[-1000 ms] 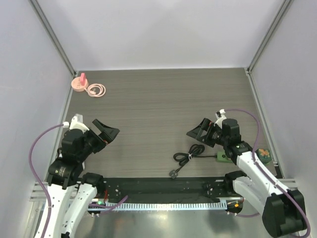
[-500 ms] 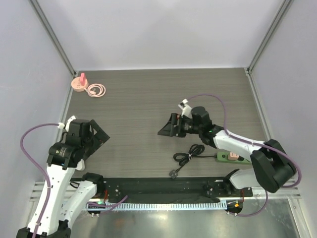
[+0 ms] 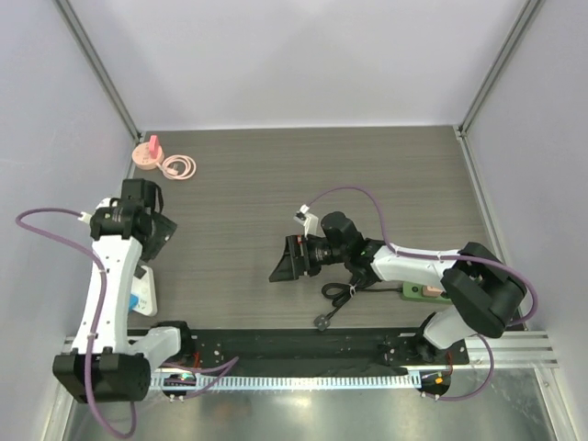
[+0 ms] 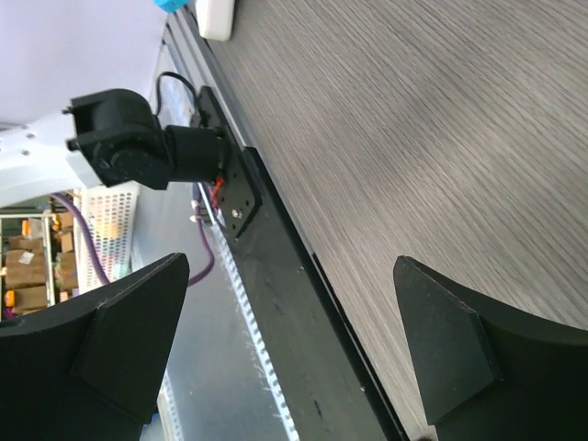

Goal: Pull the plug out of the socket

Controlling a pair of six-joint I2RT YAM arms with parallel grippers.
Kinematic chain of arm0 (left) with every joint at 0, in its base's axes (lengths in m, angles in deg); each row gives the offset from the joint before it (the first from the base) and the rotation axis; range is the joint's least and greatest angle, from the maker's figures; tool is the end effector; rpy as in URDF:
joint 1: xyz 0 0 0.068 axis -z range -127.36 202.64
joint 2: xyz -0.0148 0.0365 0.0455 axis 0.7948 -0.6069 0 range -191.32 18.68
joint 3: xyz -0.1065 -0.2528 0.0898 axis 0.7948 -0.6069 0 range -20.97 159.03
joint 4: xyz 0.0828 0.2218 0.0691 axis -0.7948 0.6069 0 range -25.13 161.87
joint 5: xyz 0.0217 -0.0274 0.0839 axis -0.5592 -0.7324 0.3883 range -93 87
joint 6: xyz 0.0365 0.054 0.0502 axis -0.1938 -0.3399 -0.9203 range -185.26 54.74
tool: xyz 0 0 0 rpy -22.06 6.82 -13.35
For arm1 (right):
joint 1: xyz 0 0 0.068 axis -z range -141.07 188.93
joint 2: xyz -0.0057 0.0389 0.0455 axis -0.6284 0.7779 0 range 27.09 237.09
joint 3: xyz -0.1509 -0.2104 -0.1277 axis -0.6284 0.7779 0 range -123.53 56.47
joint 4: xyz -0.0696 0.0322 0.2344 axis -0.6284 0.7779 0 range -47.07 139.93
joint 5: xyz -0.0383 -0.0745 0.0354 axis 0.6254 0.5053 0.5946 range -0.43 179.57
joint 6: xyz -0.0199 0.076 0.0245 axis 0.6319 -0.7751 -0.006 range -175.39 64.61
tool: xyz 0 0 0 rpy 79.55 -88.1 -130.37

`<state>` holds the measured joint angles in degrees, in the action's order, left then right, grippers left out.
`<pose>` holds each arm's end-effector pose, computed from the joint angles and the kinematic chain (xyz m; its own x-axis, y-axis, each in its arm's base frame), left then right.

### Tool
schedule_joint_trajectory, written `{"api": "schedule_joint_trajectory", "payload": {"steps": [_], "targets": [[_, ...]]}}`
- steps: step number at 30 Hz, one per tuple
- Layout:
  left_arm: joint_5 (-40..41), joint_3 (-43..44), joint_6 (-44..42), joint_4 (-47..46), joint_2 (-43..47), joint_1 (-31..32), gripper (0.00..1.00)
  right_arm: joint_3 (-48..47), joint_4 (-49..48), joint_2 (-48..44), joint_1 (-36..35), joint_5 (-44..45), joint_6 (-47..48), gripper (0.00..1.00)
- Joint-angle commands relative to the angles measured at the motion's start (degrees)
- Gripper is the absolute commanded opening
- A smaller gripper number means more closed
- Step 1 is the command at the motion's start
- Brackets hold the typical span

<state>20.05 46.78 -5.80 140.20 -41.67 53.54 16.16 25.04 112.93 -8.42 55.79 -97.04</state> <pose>0.1538 0.0257 0.3165 -0.3568 -0.7870 -0.5033 -0.8655 0.4813 -0.1391 0.1884 0.2632 0.2097 -0.8630 -0.1215 -0.4903 -0.4971 0.3769 0.7816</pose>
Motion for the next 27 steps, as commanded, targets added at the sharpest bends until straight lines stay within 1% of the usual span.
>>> {"api": "schedule_joint_trajectory", "payload": {"steps": [1,2,3,5,6,9,12,13,14,15,16,17,20,21,22,24,25,26,27], "targets": [[2.88,2.65,4.43,9.91,-2.56,-6.7,1.0,-0.64,2.24,-2.96,0.07,-0.76,3.85,1.0],[4.36,2.74,5.3,10.79,-3.35,-7.75,1.0,-0.99,3.9,-3.05,0.07,-1.11,4.55,1.0],[4.63,2.74,6.1,11.76,-3.88,-10.11,1.0,-1.43,4.52,-2.96,0.07,-1.37,4.65,1.0],[3.94,1.26,5.49,11.42,-5.29,-12.76,1.0,-3.27,5.23,-2.44,-0.02,-2.16,4.65,1.0],[3.24,0.55,3.49,11.07,-5.56,-15.82,1.0,-4.06,5.32,-2.0,-0.02,-2.34,4.73,1.0],[-1.32,-1.9,-2.22,8.61,-5.12,-21.36,1.0,-8.28,5.24,1.77,0.07,-2.69,4.3,1.0],[-2.3,-3.4,-6.1,4.57,-1.88,-21.74,1.0,-12.67,1.56,7.48,-0.54,-2.52,1.67,1.0],[-1.09,-3.41,-7.42,4.04,-0.91,-21.65,1.0,-15.12,0.24,9.06,-0.98,-2.26,1.05,1.0],[-0.03,-3.15,-7.78,3.34,1.53,-21.74,1.0,-16.71,-1.6,12.73,-1.51,-1.91,0.35,1.0],[0.5,-3.15,-8.13,2.64,2.78,-21.65,1.0,-18.38,-1.97,14.42,-2.99,-0.25,-0.01,1.0],[0.68,-3.15,-8.66,1.76,4.18,-21.74,1.0,-22.75,-2.06,16.88,-3.79,0.46,-0.27,1.0],[1.38,-2.1,-9.36,1.75,5.67,-20.87,1.0,-25.05,-1.97,20.82,-4.58,1.17,-0.45,1.0],[2.87,-0.16,-8.93,2.45,7.18,-19.54,1.0,-34.1,-3.98,27.51,-8.53,3.45,-2.29,1.0],[3.05,0.63,-8.75,2.54,8.23,-18.58,1.0,-36.56,-4.08,32.23,-9.42,3.98,-2.64,1.0],[3.06,0.89,-8.75,2.37,8.76,-18.23,1.0,-41.72,-4.0,34.37,-11.34,5.12,-2.65,1.0],[2.0,1.16,-8.57,1.67,10.25,-17.35,1.0,-47.28,-1.98,38.85,-12.93,6.61,-2.3,1.0],[1.74,1.07,-8.4,1.23,11.57,-17.08,1.0,-52.71,-0.93,43.05,-14.68,7.93,-2.04,0.99],[0.87,0.81,-8.22,0.96,12.19,-16.82,1.0,-55.54,1.0,45.01,-15.31,8.37,-1.51,1.0],[0.51,0.55,-7.7,0.61,12.63,-16.38,1.0,-58.27,2.15,48.85,-16.01,8.99,-1.24,1.0]]}}
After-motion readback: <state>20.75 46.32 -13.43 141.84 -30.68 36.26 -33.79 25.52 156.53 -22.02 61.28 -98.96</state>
